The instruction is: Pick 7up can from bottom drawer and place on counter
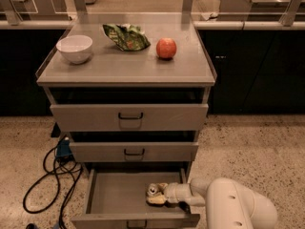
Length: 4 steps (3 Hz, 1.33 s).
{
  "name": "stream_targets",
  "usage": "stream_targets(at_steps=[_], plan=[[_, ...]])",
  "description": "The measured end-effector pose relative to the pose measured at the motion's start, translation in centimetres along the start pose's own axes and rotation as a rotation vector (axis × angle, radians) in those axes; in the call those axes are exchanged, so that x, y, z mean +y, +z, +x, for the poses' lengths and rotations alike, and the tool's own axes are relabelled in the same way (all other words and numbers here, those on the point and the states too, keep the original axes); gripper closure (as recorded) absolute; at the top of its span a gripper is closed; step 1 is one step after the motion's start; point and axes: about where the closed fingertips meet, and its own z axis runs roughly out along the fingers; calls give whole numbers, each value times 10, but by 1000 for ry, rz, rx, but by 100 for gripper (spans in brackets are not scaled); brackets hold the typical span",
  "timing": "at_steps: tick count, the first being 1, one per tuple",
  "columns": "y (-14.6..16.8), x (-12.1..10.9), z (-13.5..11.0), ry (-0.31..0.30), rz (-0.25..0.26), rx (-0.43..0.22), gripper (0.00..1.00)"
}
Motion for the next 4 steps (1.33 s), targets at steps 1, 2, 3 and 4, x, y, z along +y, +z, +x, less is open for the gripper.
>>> stream_targets(at_steps=[1, 2, 3, 4], plan=[[-5, 8, -6, -21, 19, 18, 89], [-23, 21, -33, -98, 74, 49, 100], [-42, 45, -69, -177, 121, 86, 100], [-57, 88, -100, -227, 110, 146, 100]])
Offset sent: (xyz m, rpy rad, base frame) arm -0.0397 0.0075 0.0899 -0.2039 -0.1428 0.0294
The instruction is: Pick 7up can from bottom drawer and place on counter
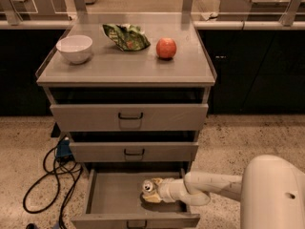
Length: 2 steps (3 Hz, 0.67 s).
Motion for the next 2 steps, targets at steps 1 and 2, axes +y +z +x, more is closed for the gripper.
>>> stream_targets(at_steps=[1, 2], plan=[[-3, 4, -9, -10, -3, 2, 100], [-21, 17, -30, -14, -14, -2, 100]])
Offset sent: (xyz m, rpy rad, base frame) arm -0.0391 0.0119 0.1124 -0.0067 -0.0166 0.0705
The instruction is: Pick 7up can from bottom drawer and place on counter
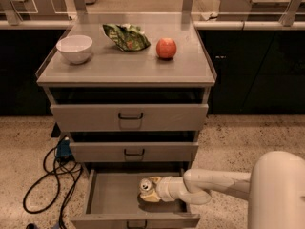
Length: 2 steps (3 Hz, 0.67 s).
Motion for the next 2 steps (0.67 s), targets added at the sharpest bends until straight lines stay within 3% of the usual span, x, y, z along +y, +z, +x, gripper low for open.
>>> stream_targets(at_steps=[2], plan=[[-104, 61, -84, -68, -36, -23, 100]])
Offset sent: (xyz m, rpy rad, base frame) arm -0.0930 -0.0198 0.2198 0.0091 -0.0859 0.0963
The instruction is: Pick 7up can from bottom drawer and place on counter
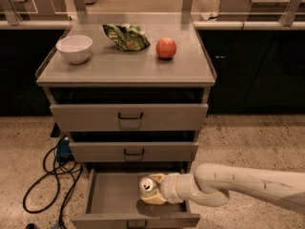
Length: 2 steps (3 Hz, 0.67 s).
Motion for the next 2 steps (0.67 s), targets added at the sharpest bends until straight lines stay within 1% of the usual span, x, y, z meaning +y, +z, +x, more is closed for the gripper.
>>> stream_targets(at_steps=[1, 2], plan=[[-47, 16, -51, -63, 13, -26, 100], [-57, 12, -63, -92, 30, -22, 100]])
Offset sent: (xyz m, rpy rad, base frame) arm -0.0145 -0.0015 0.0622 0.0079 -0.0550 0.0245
